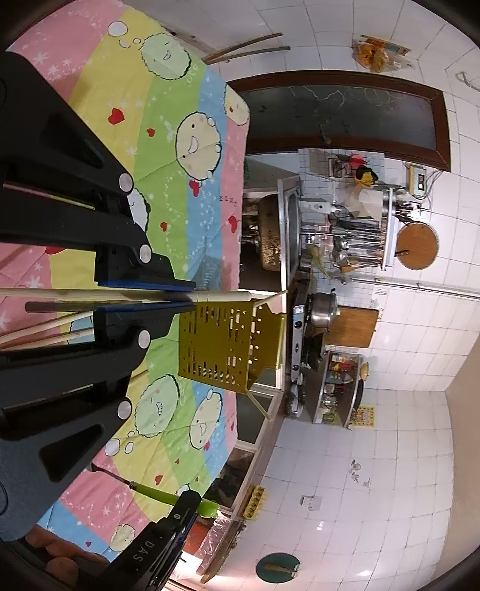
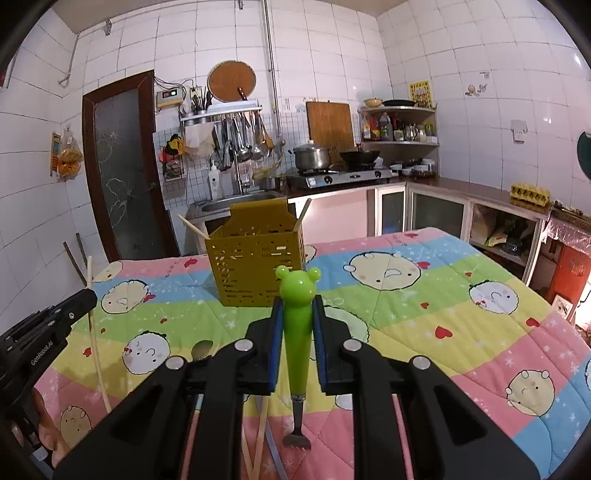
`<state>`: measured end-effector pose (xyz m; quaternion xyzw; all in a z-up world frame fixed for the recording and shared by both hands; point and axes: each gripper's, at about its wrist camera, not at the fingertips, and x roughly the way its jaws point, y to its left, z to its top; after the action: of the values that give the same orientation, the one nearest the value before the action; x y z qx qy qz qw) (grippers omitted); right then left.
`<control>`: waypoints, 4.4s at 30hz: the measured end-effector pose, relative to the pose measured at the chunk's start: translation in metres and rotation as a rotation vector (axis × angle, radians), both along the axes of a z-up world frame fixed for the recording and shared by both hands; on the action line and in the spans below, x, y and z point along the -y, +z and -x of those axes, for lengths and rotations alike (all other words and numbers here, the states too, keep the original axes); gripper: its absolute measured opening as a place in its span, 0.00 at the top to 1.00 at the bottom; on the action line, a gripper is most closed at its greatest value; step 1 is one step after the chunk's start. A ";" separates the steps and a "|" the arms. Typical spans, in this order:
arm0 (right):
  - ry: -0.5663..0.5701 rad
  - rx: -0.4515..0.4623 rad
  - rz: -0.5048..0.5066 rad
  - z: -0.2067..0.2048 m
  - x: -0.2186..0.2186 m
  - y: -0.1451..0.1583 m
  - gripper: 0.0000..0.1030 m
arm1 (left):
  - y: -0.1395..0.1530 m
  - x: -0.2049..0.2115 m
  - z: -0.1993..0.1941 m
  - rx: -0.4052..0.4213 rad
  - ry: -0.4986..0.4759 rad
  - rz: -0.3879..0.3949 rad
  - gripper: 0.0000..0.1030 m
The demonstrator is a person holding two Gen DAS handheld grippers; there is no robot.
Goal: Organize utensils
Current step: 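Lift the frog fork with the right tool while the left tool lifts its chopstick toward the holder, then carry the frog fork and chopstick over the holder and lower them in, then open the right tool releasing the frog fork while the left tool releases its chopstick, then move both open tools down toward the remaining utensils on the quilt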
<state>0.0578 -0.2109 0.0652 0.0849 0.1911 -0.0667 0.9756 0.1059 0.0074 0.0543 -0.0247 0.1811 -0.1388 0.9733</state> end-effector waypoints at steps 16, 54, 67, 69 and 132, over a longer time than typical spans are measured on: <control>-0.009 0.019 0.013 -0.007 0.004 0.011 0.85 | 0.022 0.011 -0.008 0.051 -0.017 0.016 0.96; 0.041 0.150 0.038 -0.189 0.023 0.130 0.85 | 0.145 0.088 -0.179 0.256 -0.051 0.062 0.96; 0.052 0.096 0.045 -0.256 0.031 0.091 0.85 | 0.112 0.103 -0.256 0.262 -0.052 0.068 0.96; 0.054 0.086 0.041 -0.262 0.031 0.083 0.85 | 0.104 0.105 -0.266 0.247 -0.050 0.070 0.96; 0.085 -0.443 0.041 -0.114 -0.014 -0.093 0.30 | -0.096 0.018 -0.120 -0.405 0.087 -0.193 0.05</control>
<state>0.1719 -0.1967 -0.0281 0.0402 0.4027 -0.0465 0.9132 0.2260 -0.0103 -0.0412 0.0336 0.3838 -0.0709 0.9201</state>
